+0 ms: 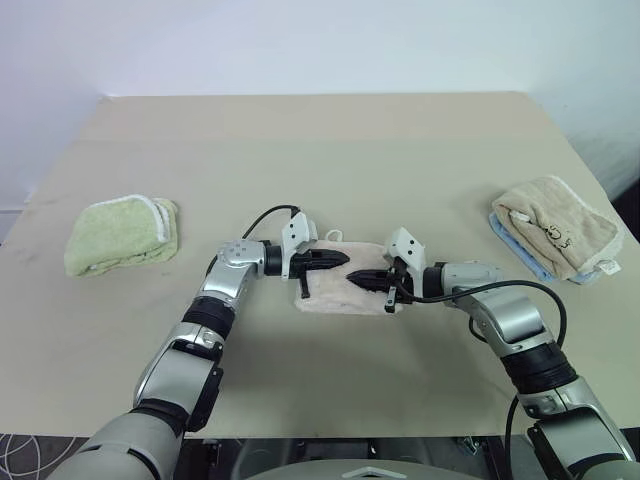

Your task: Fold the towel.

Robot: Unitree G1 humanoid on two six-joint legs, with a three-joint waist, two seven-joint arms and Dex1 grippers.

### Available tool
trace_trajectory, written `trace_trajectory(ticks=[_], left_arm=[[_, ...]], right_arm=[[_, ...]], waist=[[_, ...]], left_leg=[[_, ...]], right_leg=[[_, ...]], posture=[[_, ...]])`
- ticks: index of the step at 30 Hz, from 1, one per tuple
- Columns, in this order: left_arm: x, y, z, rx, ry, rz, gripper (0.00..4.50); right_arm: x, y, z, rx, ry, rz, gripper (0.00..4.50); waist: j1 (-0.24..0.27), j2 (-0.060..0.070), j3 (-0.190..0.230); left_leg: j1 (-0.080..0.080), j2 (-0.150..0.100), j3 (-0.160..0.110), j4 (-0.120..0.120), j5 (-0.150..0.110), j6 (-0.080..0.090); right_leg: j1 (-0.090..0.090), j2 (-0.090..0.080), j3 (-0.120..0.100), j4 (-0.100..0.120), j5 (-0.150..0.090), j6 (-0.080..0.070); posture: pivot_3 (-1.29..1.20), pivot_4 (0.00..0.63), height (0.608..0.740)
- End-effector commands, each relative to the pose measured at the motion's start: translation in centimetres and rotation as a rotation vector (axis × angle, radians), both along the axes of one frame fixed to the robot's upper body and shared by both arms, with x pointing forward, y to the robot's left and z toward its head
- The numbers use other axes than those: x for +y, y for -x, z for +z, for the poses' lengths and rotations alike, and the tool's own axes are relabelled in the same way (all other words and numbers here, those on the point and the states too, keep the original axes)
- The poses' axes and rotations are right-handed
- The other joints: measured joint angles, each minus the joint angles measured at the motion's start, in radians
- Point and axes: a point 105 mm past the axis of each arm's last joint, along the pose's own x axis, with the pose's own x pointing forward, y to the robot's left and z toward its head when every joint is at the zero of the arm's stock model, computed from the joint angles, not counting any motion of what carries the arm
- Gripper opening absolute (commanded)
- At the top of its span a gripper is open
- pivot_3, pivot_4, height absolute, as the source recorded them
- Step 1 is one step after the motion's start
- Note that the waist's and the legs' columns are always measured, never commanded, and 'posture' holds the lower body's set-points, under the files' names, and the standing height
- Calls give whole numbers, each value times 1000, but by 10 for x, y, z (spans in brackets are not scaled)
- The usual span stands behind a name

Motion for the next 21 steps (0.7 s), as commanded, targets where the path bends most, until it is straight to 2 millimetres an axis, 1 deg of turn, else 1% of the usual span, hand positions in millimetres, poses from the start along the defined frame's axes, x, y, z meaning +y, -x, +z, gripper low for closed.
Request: trace_trajectory(ticks=[1, 6, 9, 12, 17, 19, 21], left_arm=[[3, 8, 12, 7, 67, -47, 70], [10, 30, 47, -30, 174, -145, 70], [14, 42, 55, -35, 175, -173, 70], [18, 51, 46, -10, 126, -197, 70], [19, 65, 22, 66, 44, -248, 70], [20, 71, 6, 80, -24, -269, 70], [21, 72, -10, 98, -83, -255, 70]], right_arm=[[-9, -5, 21, -36, -42, -18, 0], [-13, -5, 55, -47, -153, 6, 0], [-18, -12, 60, -49, -159, -20, 0], [-20, -21, 48, -31, -108, -59, 0], [-19, -29, 27, 9, -40, -100, 0], [-18, -31, 19, 25, -18, -108, 0], [-17, -32, 12, 29, 8, -108, 0]], waist=[[-1, 0, 0], [-10, 0, 1], [-24, 0, 1], [-30, 0, 0], [-32, 0, 0], [-31, 0, 0], [-31, 0, 0]], left_leg=[[0, 0, 0, 0, 0, 0], [0, 0, 0, -1, 0, 1], [0, 0, -2, -1, 0, 0], [1, 0, -2, -1, -1, -1], [1, 0, -2, -1, 0, 0], [1, 0, -2, -1, 0, 0], [1, 0, -2, -1, -1, -1]], right_leg=[[0, 0, 0, 0, 0, 0], [2, 0, 0, 0, 0, 0], [2, 0, 0, 0, 0, 0], [3, 0, 0, 0, 0, 0], [2, 0, 0, 0, 0, 0], [2, 0, 0, 0, 0, 0], [2, 0, 1, 0, 0, 0]], posture=[[0, 150, 728], [0, 150, 728], [0, 150, 728], [0, 150, 728], [0, 150, 728], [0, 150, 728], [0, 150, 728]])
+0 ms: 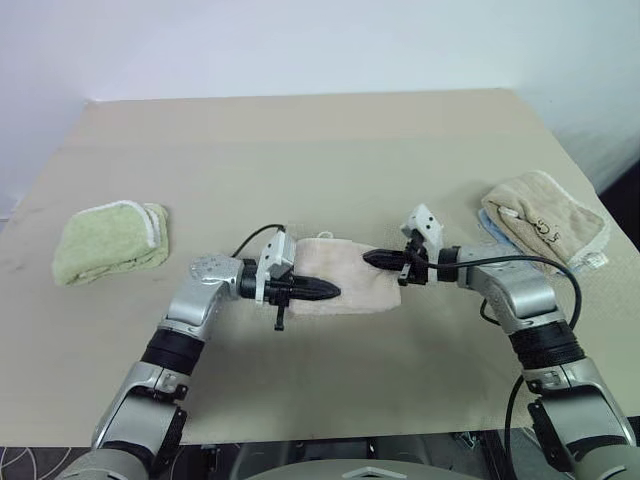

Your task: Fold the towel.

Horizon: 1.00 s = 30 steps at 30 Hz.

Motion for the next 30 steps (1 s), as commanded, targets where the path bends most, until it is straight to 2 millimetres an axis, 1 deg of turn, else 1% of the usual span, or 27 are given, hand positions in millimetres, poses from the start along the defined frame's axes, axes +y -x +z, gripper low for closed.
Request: trace_trajectory(ticks=[1, 3, 5, 13, 24, 25, 26, 27, 28, 29, 30], left_arm=[[-1, 5, -20, -17, -99, -18, 70], [0, 2, -30, -17, -139, 9, 70], [0, 0, -34, -28, -155, 26, 70], [0, -1, -35, -37, -157, 28, 70], [0, -1, -35, -37, -157, 28, 70], [2, -9, -4, -53, -63, 63, 70], [4, -12, 19, -65, 6, 79, 70], [6, -13, 35, -71, 51, 85, 70], [26, -15, 60, -69, 113, 148, 70], [41, -15, 75, -66, 141, 189, 0], [50, -13, 84, -67, 159, 219, 0]], right_arm=[[3, -5, 0, -29, 34, 1, 0], [5, -6, 0, -26, 36, 2, 0], [5, -6, -1, -28, 38, 6, 0], [5, -6, -1, -29, 38, 8, 0], [5, -6, -1, -29, 38, 8, 0], [4, 2, 21, -46, -44, 48, 0], [3, 10, 38, -61, -100, 85, 0], [2, 16, 48, -70, -136, 112, 0], [-9, 26, 65, -93, -160, 124, 0], [-17, 32, 74, -105, -163, 124, 373], [-22, 37, 79, -113, -162, 125, 587]], waist=[[0, 0, 0], [1, 0, 0], [1, 1, -1], [1, 1, -1], [2, 1, -1], [3, 1, -1], [4, 1, 0], [5, 1, 0], [5, 0, 1], [4, 0, 2], [3, 0, 2]], left_leg=[[0, 0, 0, 0, 0, 0], [1, 0, 0, 0, 0, 0], [2, 0, 0, 0, 0, 0], [5, 0, 0, 1, 0, 0], [6, 1, 0, 1, 0, -1], [6, 1, 0, 1, 0, -1], [6, 1, 0, 1, 0, -1], [4, 1, -1, 1, 0, -1], [0, 1, -1, 2, 0, 0], [-2, 1, -1, 2, 0, 0], [-4, 1, -1, 2, 1, 0]], right_leg=[[0, 0, 0, 0, 0, 0], [0, 0, 0, 0, 0, 0], [1, 0, 0, 0, 0, 0], [5, 0, 0, -2, 0, 0], [5, 0, 0, -2, 0, 0], [5, 0, 0, -2, 0, 0], [5, 0, 0, -1, 0, 0], [4, 0, 0, -2, 0, 0], [1, 0, 0, 0, 0, 0], [0, 1, 0, 0, 0, 0], [-3, 1, 0, 1, 0, 0]], posture=[[0, 150, 728], [0, 150, 728], [0, 150, 728], [0, 150, 728], [0, 150, 728], [0, 150, 728], [0, 150, 728], [0, 150, 728], [0, 150, 728], [0, 150, 728], [0, 150, 728]])
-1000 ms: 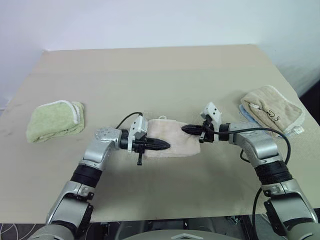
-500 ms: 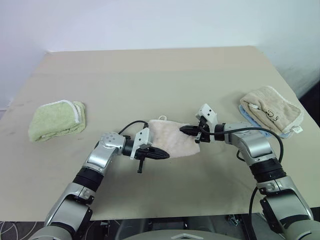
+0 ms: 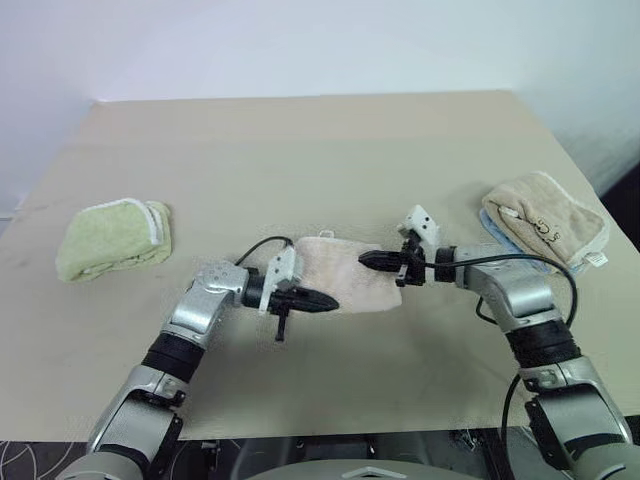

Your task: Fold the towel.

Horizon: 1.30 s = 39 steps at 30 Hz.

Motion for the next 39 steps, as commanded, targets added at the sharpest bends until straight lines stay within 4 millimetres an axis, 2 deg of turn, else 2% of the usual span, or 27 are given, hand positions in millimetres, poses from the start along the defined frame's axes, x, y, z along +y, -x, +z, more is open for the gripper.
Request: trace_trajectory(ticks=[1, 7, 17, 21, 26, 28, 30, 31, 33, 36, 39], left_arm=[[39, -1, 62, -68, 127, 118, 0], [39, 3, 57, -46, 126, 139, 0], [56, 2, 36, 6, 77, 181, 0], [72, 4, 22, 77, 52, 221, 1229], [76, 4, 19, 100, 59, 231, 2956], [84, 0, 14, 124, 59, 276, 3594], [87, -1, 10, 179, 75, 305, 4278], [88, -2, 10, 211, 85, 310, 4471], [87, -2, 8, 290, 101, 318, 4471], [86, -2, 8, 321, 104, 323, 4471], [75, -7, -4, 521, 123, 342, 4471]], right_arm=[[-21, 19, 45, -96, -49, 19, 873], [-20, 22, 44, -88, -45, 13, 873], [-29, 29, 33, -31, -29, -2, 873], [-38, 36, 24, 21, -12, -15, 2127], [-41, 38, 22, 24, -6, -23, 3842], [-45, 39, 18, 39, -6, -40, 4485], [-48, 39, 17, 46, -7, -54, 4500], [-49, 39, 17, 40, -4, -62, 4500], [-50, 39, 16, 46, -3, -71, 4500], [-50, 39, 15, 50, -4, -73, 4500], [-47, 42, 21, 41, -22, -59, 4500]], waist=[[-3, 0, 0], [0, 0, 0], [3, -1, 1], [3, -1, 1], [3, -1, 1], [3, -1, 1], [4, -1, 1], [4, -1, 1], [4, -1, 1], [4, -1, 1], [6, -1, 1]], left_leg=[[-1, 0, 0, -1, 0, 1], [3, -1, 0, -5, -1, 0], [3, 0, 0, -3, -1, -1], [3, 0, 0, -4, -1, -1], [2, 0, 1, -4, -1, -1], [2, 1, 1, -4, -1, -1], [2, 1, 1, -4, -1, -1], [2, 1, 1, -4, -1, -1], [2, 1, 1, -4, -1, -1], [2, 1, 1, -4, -1, -1], [2, 1, 1, -4, -1, -1]], right_leg=[[-4, 0, 0, 0, 0, 0], [1, -1, 0, -2, 0, 0], [1, -1, 2, -4, 0, -1], [0, -1, 2, -4, 0, -1], [-1, -1, 2, -4, 0, -1], [-1, -1, 2, -5, -2, -3], [0, -1, 2, -6, -2, -3], [-1, -1, 2, -6, -2, -3], [-1, -1, 2, -6, -1, -3], [-1, -1, 2, -6, 0, -1], [-1, -1, 2, -5, 0, -1]], posture=[[0, 150, 728], [0, 150, 728], [0, 150, 728], [0, 150, 728], [0, 150, 728], [0, 150, 728], [0, 150, 728], [0, 150, 728], [0, 150, 728], [0, 150, 728], [0, 150, 728]])
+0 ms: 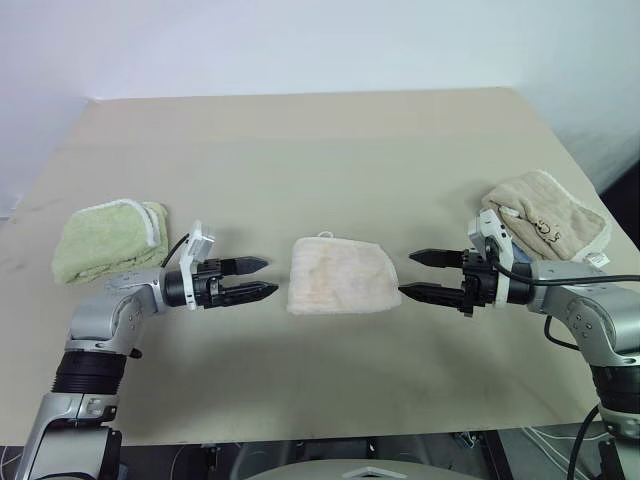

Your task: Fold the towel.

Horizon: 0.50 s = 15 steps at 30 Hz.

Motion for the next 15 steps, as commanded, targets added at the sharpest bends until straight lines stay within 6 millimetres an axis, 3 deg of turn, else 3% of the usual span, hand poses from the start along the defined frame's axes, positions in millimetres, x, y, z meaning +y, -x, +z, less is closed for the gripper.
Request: trace_trajectory(ticks=[1, 6, 10, 15], left_arm=[[-12, -5, 0, 135, 61, 10, 4471], [-25, -9, -6, 203, 50, 18, 4471], [-48, -8, -10, 222, 40, 2, 4471], [-55, -7, -20, 259, -2, 10, 4471]], right_arm=[[1, 4, 17, -58, -16, 18, 4500], [1, 6, 17, -58, -17, 15, 4500], [-4, 10, 16, -49, -14, 0, 4500], [-5, 13, 16, -48, -16, -5, 4500]], waist=[[1, 0, 0], [0, 0, 0], [2, 0, 0], [3, 1, 0]], left_leg=[[0, 0, 0, 0, 0, 0], [0, 0, 0, 1, 0, 0], [0, 0, 0, 1, 0, 0], [1, -1, 0, 2, 0, 0]], right_leg=[[0, 0, 0, 0, 0, 0], [1, 0, 0, 0, 0, 0], [1, 0, 0, 1, 0, 0], [6, 0, 0, -2, 0, 0]], posture=[[0, 150, 728], [0, 150, 728], [0, 150, 728], [0, 150, 728]])
